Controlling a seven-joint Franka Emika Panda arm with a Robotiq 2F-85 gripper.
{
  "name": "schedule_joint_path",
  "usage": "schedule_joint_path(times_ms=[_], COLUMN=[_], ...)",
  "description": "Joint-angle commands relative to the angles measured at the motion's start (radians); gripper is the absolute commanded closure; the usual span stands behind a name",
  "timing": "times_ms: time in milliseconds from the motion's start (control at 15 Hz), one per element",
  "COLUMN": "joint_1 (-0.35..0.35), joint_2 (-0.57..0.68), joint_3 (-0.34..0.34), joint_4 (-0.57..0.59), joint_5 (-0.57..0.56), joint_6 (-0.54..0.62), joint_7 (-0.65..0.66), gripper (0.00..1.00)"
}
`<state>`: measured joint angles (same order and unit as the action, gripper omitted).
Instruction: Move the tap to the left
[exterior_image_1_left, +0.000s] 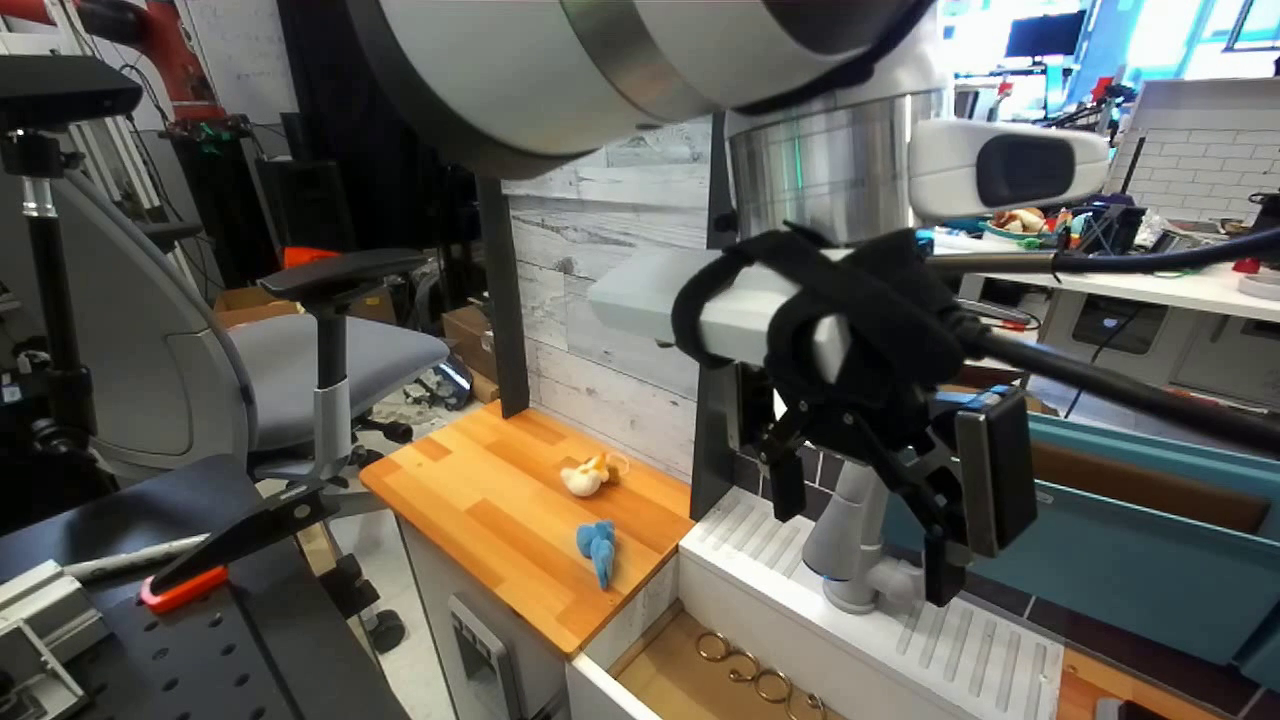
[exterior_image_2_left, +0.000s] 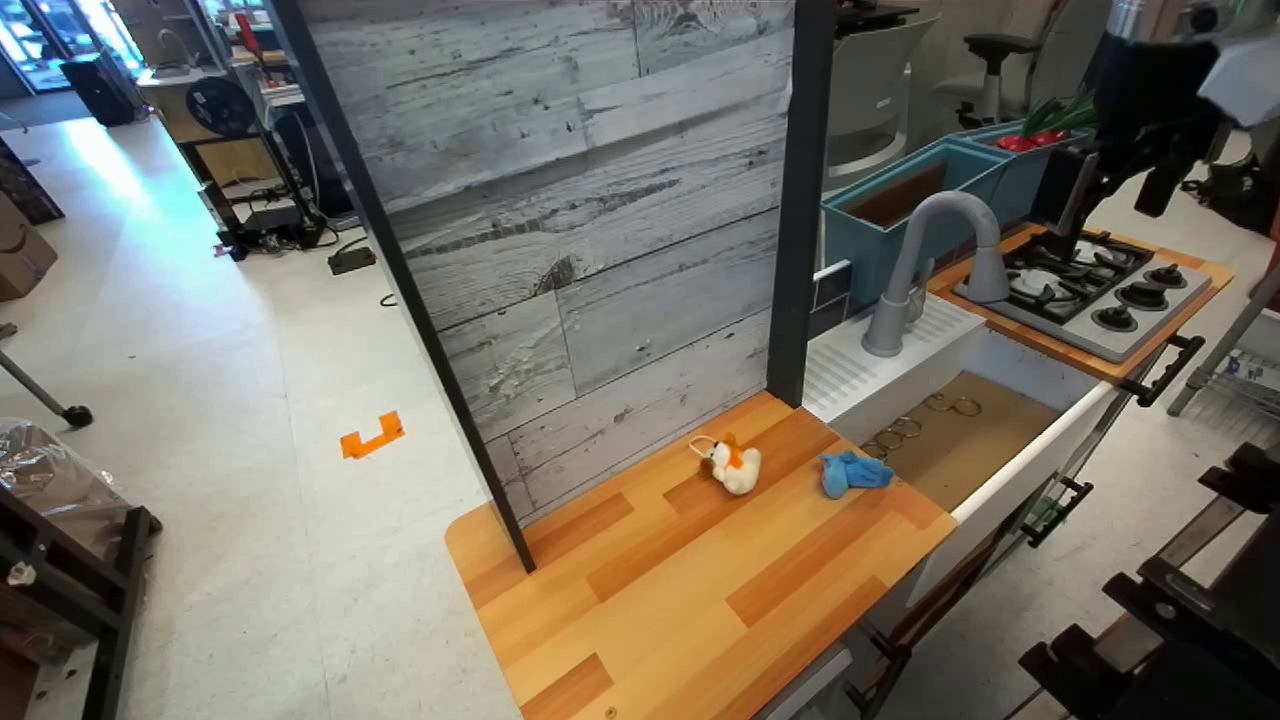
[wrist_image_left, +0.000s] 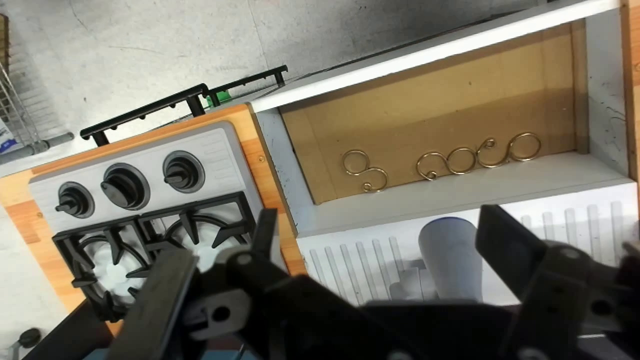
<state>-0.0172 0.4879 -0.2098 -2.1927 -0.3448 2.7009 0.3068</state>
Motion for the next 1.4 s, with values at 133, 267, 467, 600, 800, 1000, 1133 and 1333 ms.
schedule_joint_path(times_ms=[133, 267, 467, 600, 800, 1000, 1133, 1333], joint_1=[0.049, 0.058, 0.089, 0.114, 0.154, 0.185, 0.211, 0.249], joint_2=[0.106, 0.129, 0.166, 0.199, 0.254, 0.304, 0.331, 0.355], joint_3=[-0.026, -0.024, -0.039, -0.056, -0.091, -0.114, -0.123, -0.117], joint_4=[0.078, 0.089, 0.102, 0.113, 0.136, 0.161, 0.176, 0.185], joint_5=[0.043, 0.069, 0.098, 0.111, 0.132, 0.155, 0.169, 0.177], joint_6=[0.087, 0.141, 0.221, 0.26, 0.287, 0.296, 0.297, 0.303], joint_7=[0.022, 0.02, 0.014, 0.006, 0.006, 0.005, 0.008, 0.005], gripper=[0.0, 0.0, 0.0, 0.0, 0.0, 0.0, 0.0, 0.0])
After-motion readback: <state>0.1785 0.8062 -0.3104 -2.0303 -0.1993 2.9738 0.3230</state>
